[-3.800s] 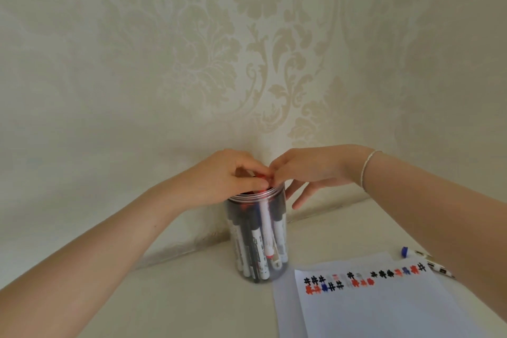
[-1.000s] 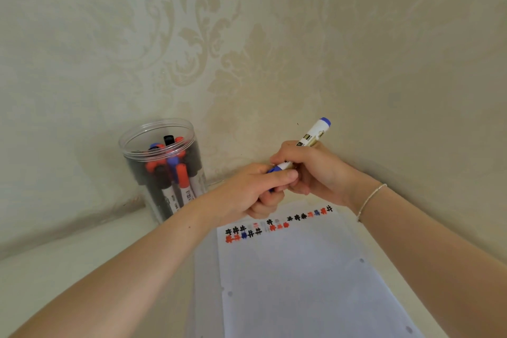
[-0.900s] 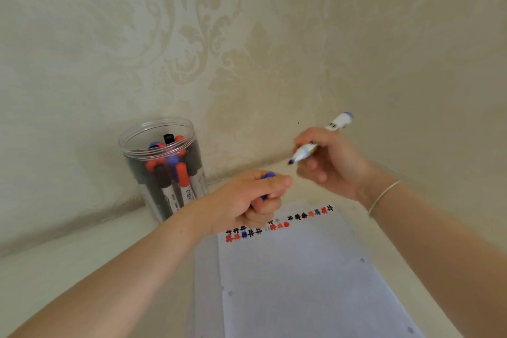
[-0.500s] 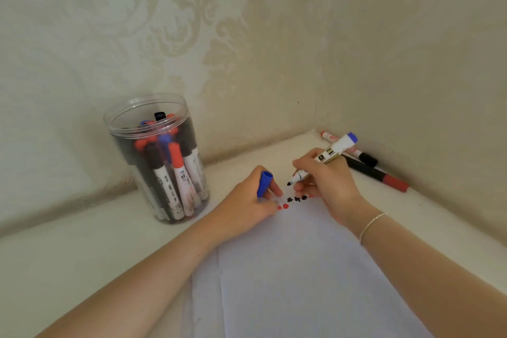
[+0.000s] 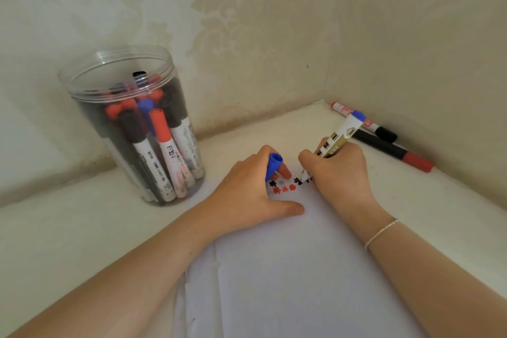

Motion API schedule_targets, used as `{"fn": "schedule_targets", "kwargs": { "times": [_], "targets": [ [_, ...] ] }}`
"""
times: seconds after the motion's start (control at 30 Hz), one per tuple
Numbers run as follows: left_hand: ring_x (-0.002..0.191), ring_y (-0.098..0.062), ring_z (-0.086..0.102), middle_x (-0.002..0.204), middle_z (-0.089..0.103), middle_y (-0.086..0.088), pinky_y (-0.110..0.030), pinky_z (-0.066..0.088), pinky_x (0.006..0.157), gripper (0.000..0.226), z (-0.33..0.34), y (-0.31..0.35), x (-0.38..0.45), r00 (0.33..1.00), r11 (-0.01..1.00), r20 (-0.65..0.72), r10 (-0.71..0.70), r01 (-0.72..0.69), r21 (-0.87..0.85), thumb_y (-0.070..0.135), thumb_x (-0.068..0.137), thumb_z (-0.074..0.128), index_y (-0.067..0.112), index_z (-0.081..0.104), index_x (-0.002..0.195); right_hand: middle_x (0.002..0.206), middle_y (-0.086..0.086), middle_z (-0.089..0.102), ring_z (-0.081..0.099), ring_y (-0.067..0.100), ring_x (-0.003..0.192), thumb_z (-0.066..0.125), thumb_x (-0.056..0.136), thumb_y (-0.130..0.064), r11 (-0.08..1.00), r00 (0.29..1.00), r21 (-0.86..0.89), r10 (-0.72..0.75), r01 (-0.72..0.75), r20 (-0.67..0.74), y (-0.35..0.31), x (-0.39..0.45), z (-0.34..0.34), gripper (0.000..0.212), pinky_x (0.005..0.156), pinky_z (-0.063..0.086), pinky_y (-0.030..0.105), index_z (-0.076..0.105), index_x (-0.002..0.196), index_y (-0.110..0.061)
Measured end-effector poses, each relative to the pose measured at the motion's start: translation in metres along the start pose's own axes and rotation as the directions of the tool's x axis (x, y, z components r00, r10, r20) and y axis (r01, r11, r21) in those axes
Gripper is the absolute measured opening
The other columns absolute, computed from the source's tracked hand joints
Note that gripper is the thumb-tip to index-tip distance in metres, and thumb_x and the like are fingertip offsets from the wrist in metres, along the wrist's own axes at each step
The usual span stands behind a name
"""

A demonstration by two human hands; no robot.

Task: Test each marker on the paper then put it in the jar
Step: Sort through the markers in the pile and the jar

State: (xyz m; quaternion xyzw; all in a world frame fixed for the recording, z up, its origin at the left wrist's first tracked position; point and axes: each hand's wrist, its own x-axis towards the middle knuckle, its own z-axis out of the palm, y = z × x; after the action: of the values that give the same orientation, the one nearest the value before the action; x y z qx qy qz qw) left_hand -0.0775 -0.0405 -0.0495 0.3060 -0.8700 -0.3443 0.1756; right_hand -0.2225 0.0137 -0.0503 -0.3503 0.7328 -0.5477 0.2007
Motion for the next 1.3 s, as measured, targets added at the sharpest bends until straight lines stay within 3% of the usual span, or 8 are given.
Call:
{"fn": "schedule_targets", "kwargs": {
  "times": [0.2,0.33,0.47,0.7,0.93,1.3],
  "targets": [
    [0.093,-0.009,0.056,0.104,0.059,0.021,-0.035,0.049,0.084,0.062,0.0006,-0.0012,-0.0002,1.0,1.0,-0.009,0.008,-0.007,0.022,0.047,0.062,0.084,0.03,0.04,0.103,0.057,0.009,0.04,0.034,0.017,0.053,0.062,0.075,-0.01,0.995,0.998,-0.07,-0.065,0.067,0.024,-0.0009,-0.0027,0.0022,0.024,0.043,0.027,0.022,0.042,0.062,-0.009],
    [0.093,-0.009,0.055,0.104,0.059,0.021,-0.035,0.049,0.084,0.063,0.001,-0.0016,0.0003,1.0,1.0,-0.006,-0.001,0.001,0.021,0.048,0.061,0.083,0.029,0.041,0.104,0.054,0.004,0.033,0.027,0.014,0.048,0.059,0.077,-0.007,0.992,0.995,-0.088,-0.094,0.095,0.019,-0.0007,-0.0028,0.0017,0.032,0.037,0.022,0.014,0.033,0.059,-0.013],
    [0.094,-0.009,0.055,0.103,0.058,0.023,-0.034,0.048,0.084,0.063,0.0013,-0.0022,0.001,1.0,1.0,0.0,-0.006,0.006,0.022,0.047,0.062,0.084,0.029,0.041,0.105,0.057,0.008,0.038,0.033,0.018,0.054,0.06,0.074,-0.008,0.999,0.999,-0.02,-0.043,0.044,0.031,0.0006,-0.0008,-0.0005,0.024,0.045,0.027,0.024,0.04,0.062,-0.011],
    [0.093,-0.009,0.056,0.103,0.058,0.022,-0.036,0.048,0.085,0.062,0.001,-0.0008,0.0007,1.0,1.0,0.006,0.0,0.0,0.024,0.048,0.062,0.083,0.03,0.04,0.102,0.057,0.005,0.033,0.027,0.014,0.051,0.058,0.078,-0.009,0.989,0.995,-0.114,-0.09,0.093,0.033,-0.0006,-0.0036,0.0032,0.031,0.044,0.024,0.022,0.033,0.061,-0.012],
    [0.094,-0.01,0.055,0.105,0.058,0.022,-0.036,0.048,0.084,0.062,0.0009,-0.0008,0.0009,1.0,1.0,0.005,0.0,0.0,0.025,0.047,0.063,0.083,0.03,0.04,0.104,0.058,0.012,0.043,0.039,0.019,0.053,0.061,0.074,-0.01,0.998,0.999,-0.03,-0.048,0.049,0.025,-0.0002,-0.0025,0.0012,0.019,0.051,0.034,0.029,0.045,0.064,-0.008],
    [0.094,-0.009,0.055,0.104,0.058,0.022,-0.035,0.048,0.085,0.062,0.0015,-0.0003,-0.0001,1.0,0.999,-0.001,0.002,-0.002,0.042,0.046,0.063,0.083,0.027,0.042,0.106,0.059,0.009,0.037,0.032,0.019,0.054,0.06,0.077,-0.009,0.997,0.998,-0.041,-0.059,0.06,0.03,-0.0011,-0.004,0.0012,0.026,0.048,0.028,0.027,0.038,0.063,-0.011]
  ]
}}
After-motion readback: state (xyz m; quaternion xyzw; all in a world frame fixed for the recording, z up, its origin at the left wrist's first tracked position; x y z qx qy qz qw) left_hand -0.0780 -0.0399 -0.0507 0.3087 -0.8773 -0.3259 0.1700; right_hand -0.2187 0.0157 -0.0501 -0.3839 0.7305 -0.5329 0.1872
